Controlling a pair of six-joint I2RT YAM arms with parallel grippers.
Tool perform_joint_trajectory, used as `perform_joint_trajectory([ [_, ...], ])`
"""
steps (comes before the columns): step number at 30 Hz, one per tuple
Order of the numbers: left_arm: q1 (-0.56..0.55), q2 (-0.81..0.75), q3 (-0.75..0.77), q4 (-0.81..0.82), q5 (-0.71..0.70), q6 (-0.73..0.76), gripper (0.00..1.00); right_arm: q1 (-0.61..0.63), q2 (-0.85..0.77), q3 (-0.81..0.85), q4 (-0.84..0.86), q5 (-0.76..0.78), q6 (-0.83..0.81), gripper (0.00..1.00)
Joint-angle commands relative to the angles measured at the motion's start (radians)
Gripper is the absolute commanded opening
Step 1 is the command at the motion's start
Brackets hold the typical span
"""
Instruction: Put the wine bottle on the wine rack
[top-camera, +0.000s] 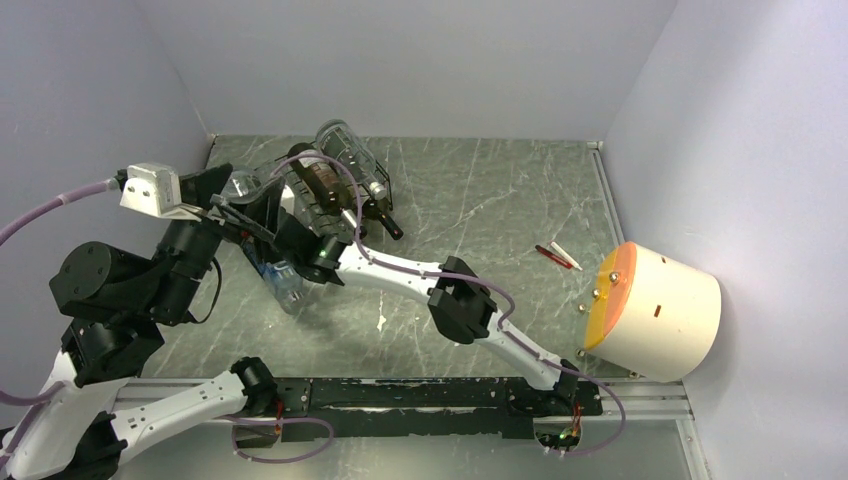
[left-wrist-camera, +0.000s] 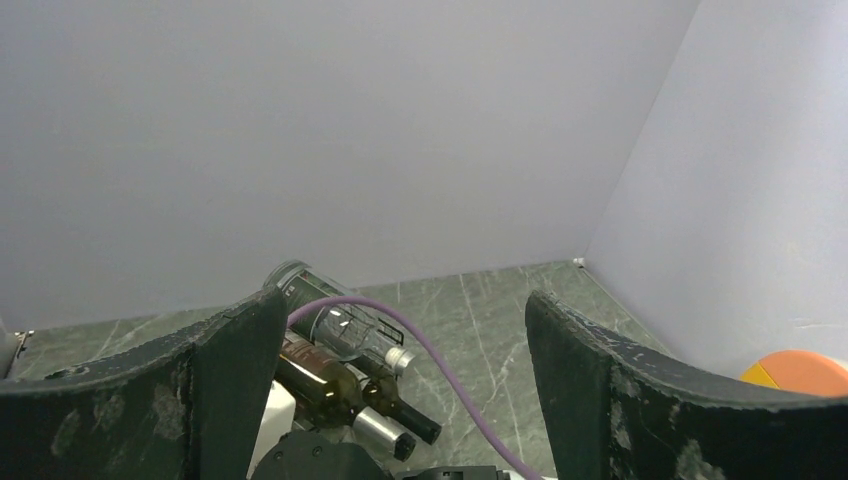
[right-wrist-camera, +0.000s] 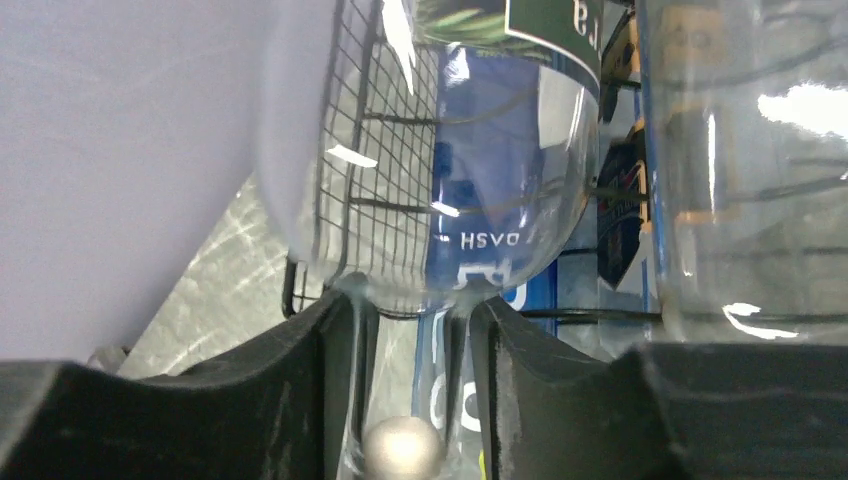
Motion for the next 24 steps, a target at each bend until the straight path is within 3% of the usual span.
perform_joint_trajectory([
  [1,-0.002,-0.008,-0.007,-0.011,-0.022,-0.008,0.93,-0.009,-0.042,0.018,0.224,0.084,-0.012,0.50],
  [14,-0.002,-0.007,0.000,-0.029,-0.036,-0.027,0.93,-0.008,-0.091,-0.059,0.230,0.074,-0.017,0.61],
  [19,-0.002,0.006,0.023,-0.077,-0.041,-0.058,0.95,-0.008,-0.197,-0.162,0.282,0.041,-0.031,0.76],
  [24,-0.002,0.023,0.069,-0.164,-0.085,-0.112,0.95,-0.009,-0.351,-0.306,0.288,0.027,-0.037,0.81],
])
